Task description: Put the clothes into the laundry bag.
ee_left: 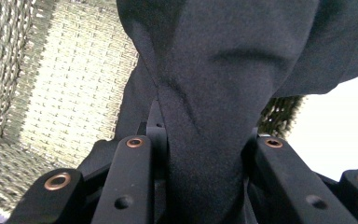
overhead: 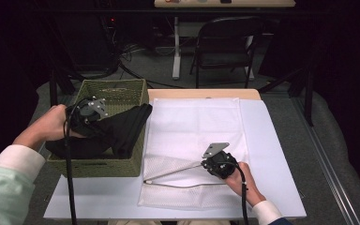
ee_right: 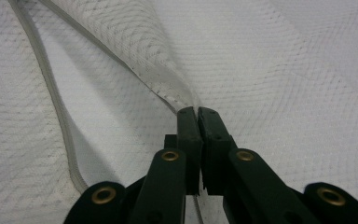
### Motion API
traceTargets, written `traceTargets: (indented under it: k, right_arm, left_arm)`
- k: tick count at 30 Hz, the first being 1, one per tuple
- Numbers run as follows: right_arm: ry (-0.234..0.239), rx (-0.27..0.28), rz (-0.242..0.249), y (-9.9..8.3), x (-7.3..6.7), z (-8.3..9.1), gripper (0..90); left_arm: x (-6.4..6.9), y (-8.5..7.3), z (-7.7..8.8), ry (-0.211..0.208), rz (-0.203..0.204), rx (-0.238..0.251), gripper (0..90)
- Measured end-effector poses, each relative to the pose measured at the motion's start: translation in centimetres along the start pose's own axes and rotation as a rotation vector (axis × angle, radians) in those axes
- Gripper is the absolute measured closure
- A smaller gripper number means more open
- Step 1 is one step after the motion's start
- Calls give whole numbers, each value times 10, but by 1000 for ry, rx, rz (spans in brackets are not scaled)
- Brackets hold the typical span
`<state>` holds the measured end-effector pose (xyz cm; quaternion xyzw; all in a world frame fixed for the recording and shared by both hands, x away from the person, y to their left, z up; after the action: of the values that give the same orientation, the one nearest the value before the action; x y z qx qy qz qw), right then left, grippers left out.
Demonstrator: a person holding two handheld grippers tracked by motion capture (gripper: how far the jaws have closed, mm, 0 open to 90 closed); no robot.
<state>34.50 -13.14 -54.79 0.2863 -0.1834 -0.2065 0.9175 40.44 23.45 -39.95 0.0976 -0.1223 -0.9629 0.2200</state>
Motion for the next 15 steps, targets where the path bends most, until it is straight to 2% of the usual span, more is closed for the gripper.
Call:
traceTargets:
  k: [2,8,15]
  right_arm:
    - [4,3,-4,0,0,0,881]
    - [8,2,0,0,0,0,880]
    - [7,1,0,0,0,0,880]
  left_arm:
    - [1,2,5,0,-4,3,694]
    - [14,10,16,-37,-23,-1,693]
    - [33,19,16,-82,-49,-32,693]
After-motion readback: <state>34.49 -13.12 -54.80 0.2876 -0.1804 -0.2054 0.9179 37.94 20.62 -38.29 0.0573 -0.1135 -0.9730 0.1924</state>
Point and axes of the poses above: each handheld gripper's, and its own axes: z roughly backward along the jaws, y roughly out of its top, x roughly to its right, the point moved 5 cm from there along -z, roughly forward along the jaws, and after that the axes turned 8 degrees about z, right-handed, at the moved point
